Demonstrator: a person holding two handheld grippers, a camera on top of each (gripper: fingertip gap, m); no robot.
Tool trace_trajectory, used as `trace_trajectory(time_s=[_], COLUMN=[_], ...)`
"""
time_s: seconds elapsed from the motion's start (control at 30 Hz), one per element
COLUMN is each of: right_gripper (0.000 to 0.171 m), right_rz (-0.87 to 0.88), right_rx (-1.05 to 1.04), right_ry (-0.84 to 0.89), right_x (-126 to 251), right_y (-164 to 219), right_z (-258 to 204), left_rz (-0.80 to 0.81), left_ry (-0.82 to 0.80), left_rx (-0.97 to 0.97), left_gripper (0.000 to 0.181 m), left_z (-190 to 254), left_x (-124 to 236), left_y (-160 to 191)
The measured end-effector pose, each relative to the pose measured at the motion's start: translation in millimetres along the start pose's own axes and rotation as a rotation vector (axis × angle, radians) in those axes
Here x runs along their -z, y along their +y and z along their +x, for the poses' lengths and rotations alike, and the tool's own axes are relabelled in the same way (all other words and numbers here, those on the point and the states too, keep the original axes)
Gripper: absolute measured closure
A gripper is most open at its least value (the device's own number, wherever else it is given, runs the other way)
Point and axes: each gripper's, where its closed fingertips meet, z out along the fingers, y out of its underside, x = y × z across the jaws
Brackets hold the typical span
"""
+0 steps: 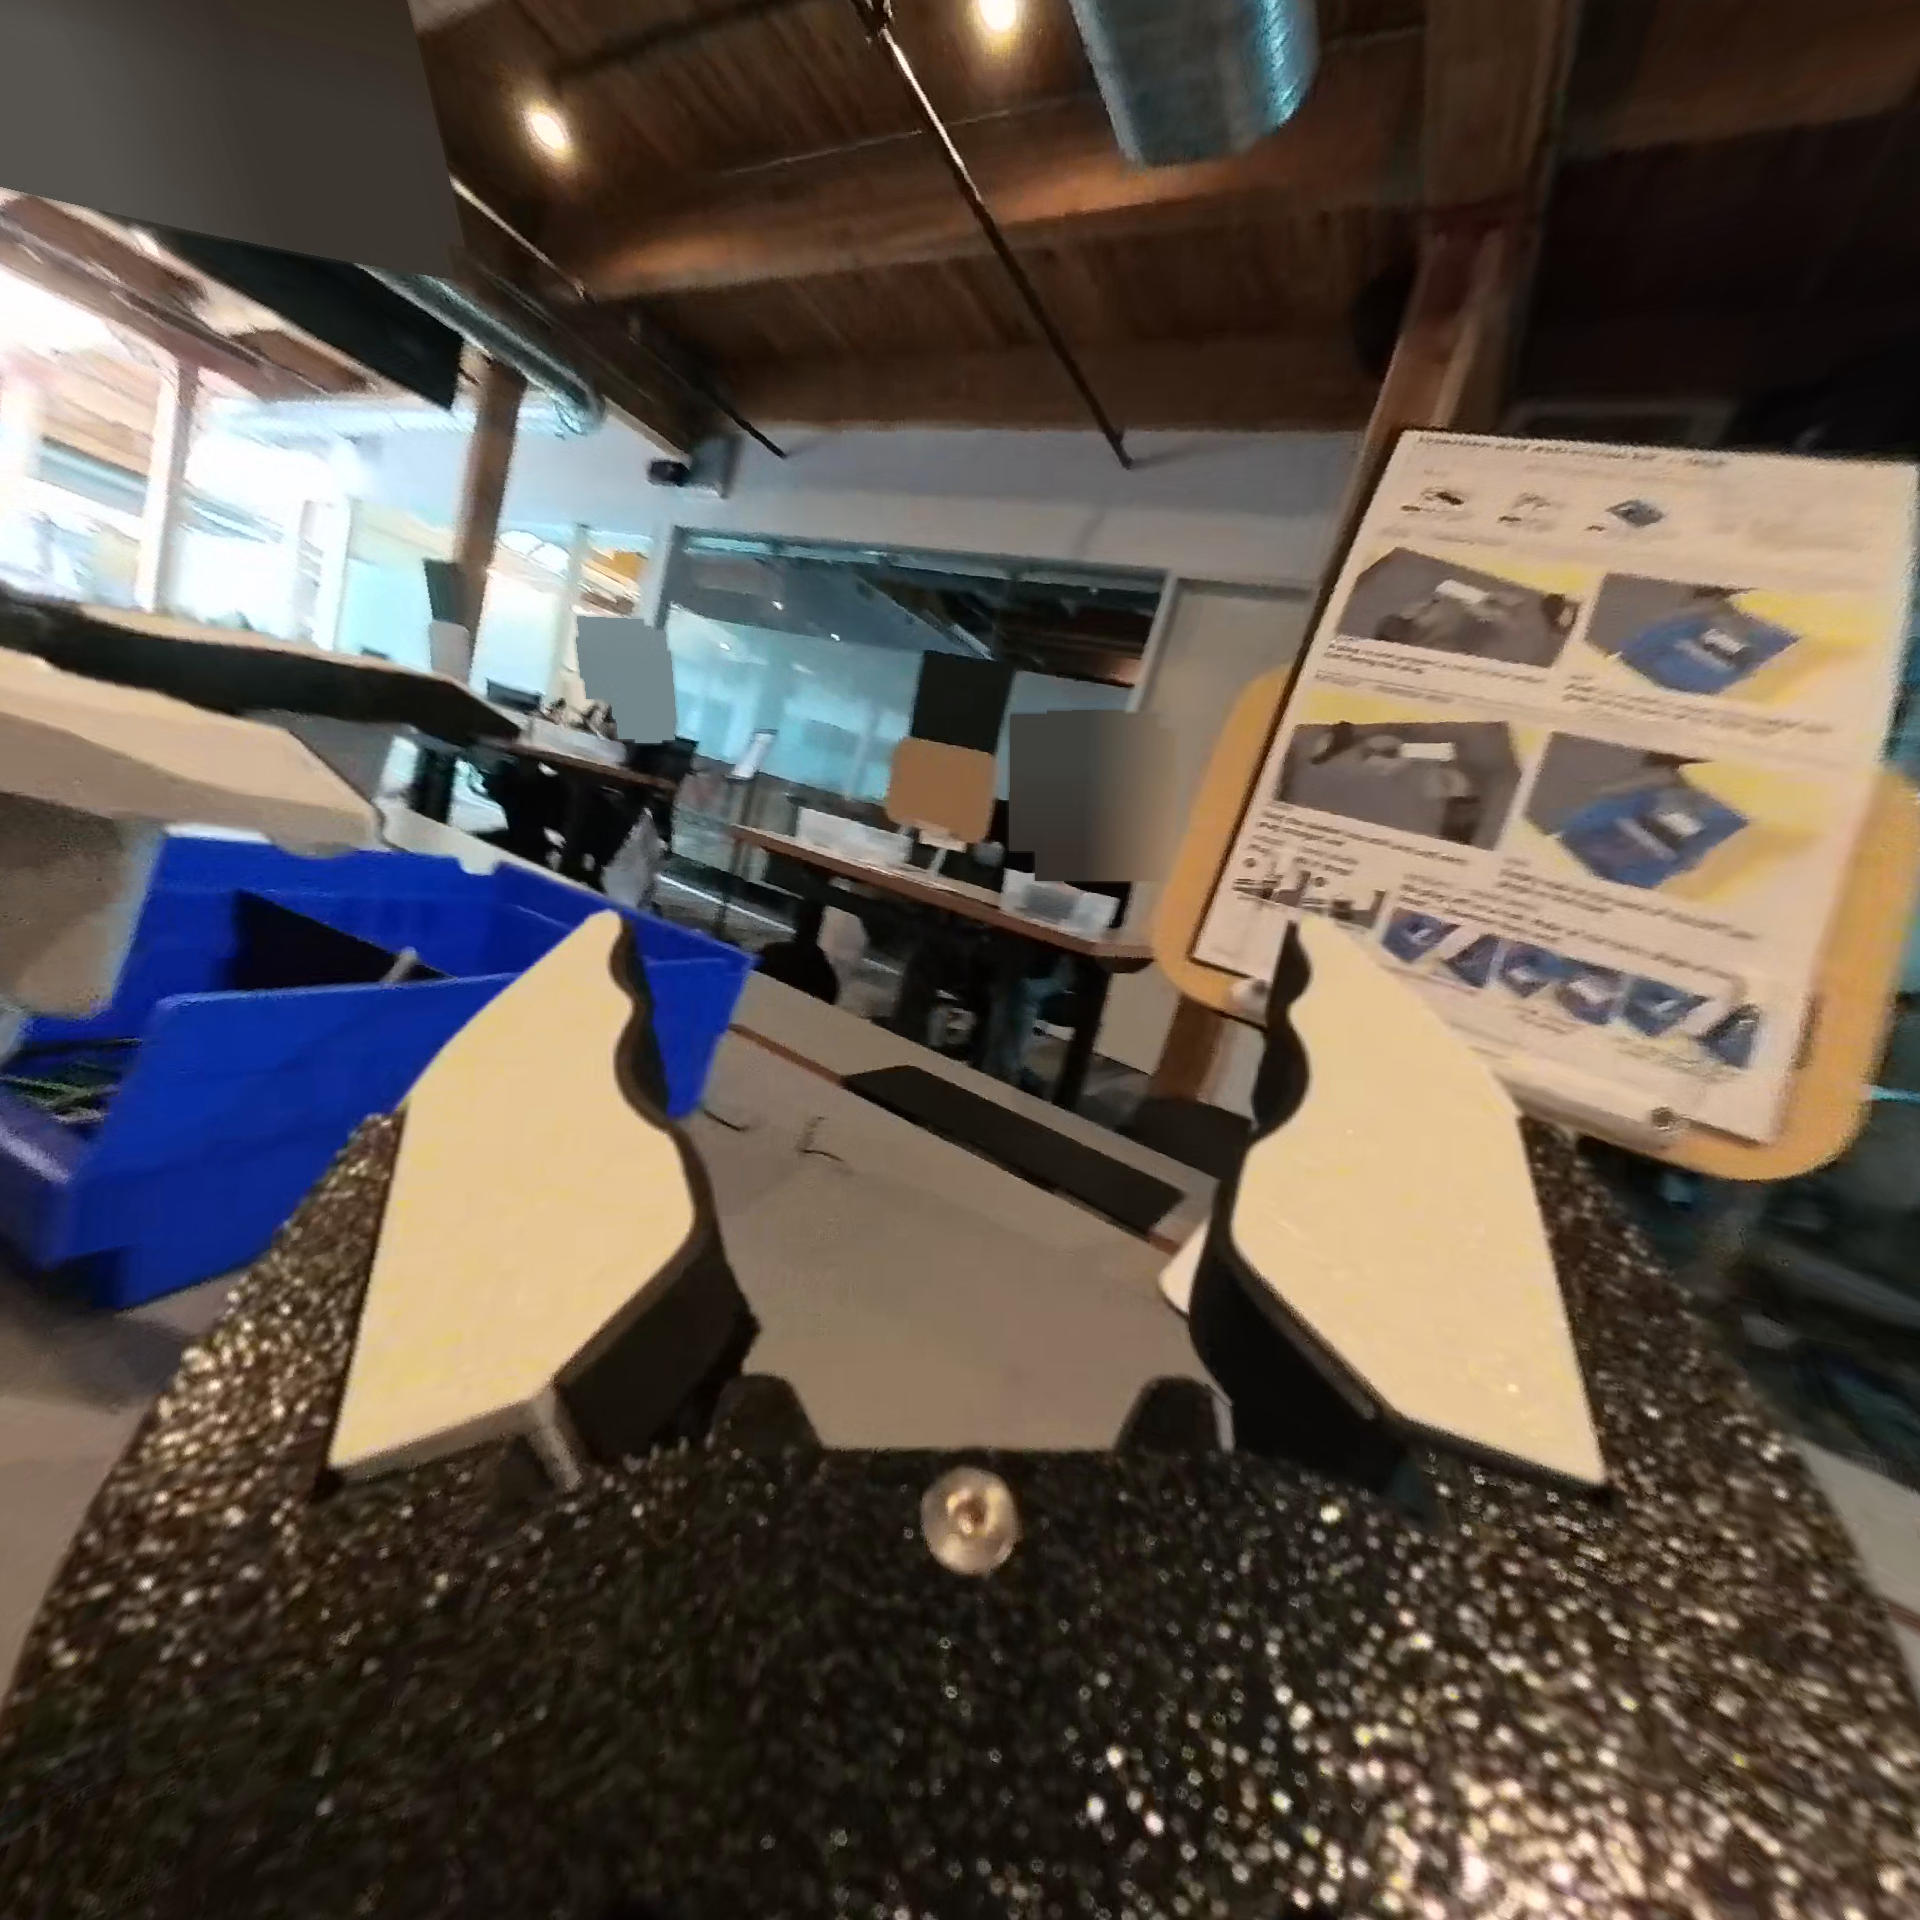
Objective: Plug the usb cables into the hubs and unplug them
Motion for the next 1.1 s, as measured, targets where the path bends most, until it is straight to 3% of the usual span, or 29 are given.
trace_trajectory(time_s=[0.17, 0.4, 0.5, 0.67, 0.8, 1.1], right_gripper=[0.058, 0.060, 0.063, 0.072, 0.082, 0.099], right_rz=[0.018, -0.088, -0.132, -0.210, -0.232, -0.335], right_rx=[-0.063, -0.097, -0.063, 0.025, 0.013, 0.097], right_ry=[0.015, 0.074, 0.075, 0.057, 0.029, 0.008], right_x=[2.6, 4.8, 4.1, 2.8, 2.5, 4.0], right_y=[2.9, 23.2, 30.1, 41.9, 46.6, 62.8], right_z=[3.0, 21.0, 20.0, 13.8, 8.9, 6.4], left_rz=[0.049, 0.173, 0.163, -0.008, -0.057, -0.126], left_ry=[-0.005, -0.060, -0.042, -0.020, -0.062, -0.047], left_rx=[0.137, 0.034, -0.012, -0.108, -0.204, -0.115], left_gripper=[0.041, 0.039, 0.054, 0.095, 0.102, 0.116], left_z=[-4.5, -11.4, -8.3, -9.1, -17.7, -28.9], left_x=[-3.7, 1.9, 4.2, 5.7, 8.9, 16.2], left_y=[-1.2, -15.4, -16.5, 3.9, 8.3, 16.7])
